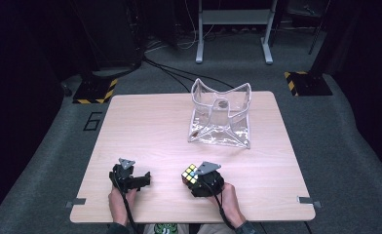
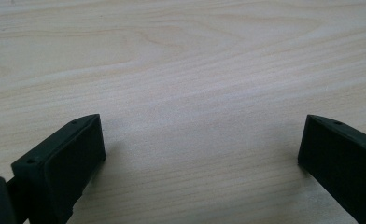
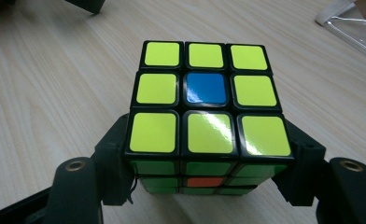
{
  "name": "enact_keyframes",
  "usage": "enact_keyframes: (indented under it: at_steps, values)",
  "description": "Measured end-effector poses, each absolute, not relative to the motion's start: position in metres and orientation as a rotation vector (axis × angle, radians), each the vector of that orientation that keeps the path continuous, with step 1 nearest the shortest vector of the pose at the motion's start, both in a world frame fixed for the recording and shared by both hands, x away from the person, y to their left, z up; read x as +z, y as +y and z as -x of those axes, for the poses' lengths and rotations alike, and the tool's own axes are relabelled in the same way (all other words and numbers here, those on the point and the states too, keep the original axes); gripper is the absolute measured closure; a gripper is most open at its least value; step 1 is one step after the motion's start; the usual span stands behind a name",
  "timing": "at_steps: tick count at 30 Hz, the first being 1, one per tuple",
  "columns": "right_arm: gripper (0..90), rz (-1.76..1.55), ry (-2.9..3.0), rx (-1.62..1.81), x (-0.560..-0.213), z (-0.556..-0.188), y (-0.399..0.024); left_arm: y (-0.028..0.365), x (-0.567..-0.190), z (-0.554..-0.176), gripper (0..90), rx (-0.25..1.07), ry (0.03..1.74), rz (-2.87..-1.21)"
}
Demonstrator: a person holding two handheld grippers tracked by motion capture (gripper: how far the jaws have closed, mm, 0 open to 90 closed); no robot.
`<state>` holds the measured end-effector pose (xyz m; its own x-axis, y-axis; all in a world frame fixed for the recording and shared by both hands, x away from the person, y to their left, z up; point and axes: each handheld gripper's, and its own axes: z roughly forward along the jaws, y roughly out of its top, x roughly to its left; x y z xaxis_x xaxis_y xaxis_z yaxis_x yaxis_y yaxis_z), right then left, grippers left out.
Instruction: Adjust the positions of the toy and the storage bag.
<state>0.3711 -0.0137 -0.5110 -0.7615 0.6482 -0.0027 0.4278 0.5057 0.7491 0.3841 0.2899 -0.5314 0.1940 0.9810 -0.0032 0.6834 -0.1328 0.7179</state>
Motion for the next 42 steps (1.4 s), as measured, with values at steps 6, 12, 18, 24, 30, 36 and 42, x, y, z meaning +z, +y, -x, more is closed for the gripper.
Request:
enact_keyframes:
  at_steps: [6,12,18,24,30,36,42]
  values:
    - [33.2,-0.864,2.475,1.128,-0.513,-0.372,-0.011,0.290,-0.531,-0.384,0.4,0.653,1.550,-1.886]
    - [32.9,-0.863,2.492,1.147,-0.514,-0.372,-0.014,0.290,-0.531,-0.384,0.4,0.655,1.550,-1.885]
    - [29.4,-0.898,2.491,1.185,-0.515,-0.373,-0.015,0.290,-0.531,-0.384,0.5,0.651,1.549,-1.887]
    - [13.6,-0.875,2.506,1.176,-0.515,-0.372,-0.015,0.290,-0.531,-0.384,0.5,0.648,1.546,-1.890]
    - [7.9,-0.875,2.498,1.224,-0.505,-0.370,-0.029,0.290,-0.531,-0.384,0.4,0.646,1.549,-1.890]
    - [6.4,-0.908,2.470,1.230,-0.498,-0.367,-0.042,0.290,-0.531,-0.385,0.5,0.641,1.538,-1.900]
    - [6.3,-0.942,2.436,1.213,-0.490,-0.367,-0.056,0.287,-0.524,-0.390,0.9,0.552,1.510,-1.981]
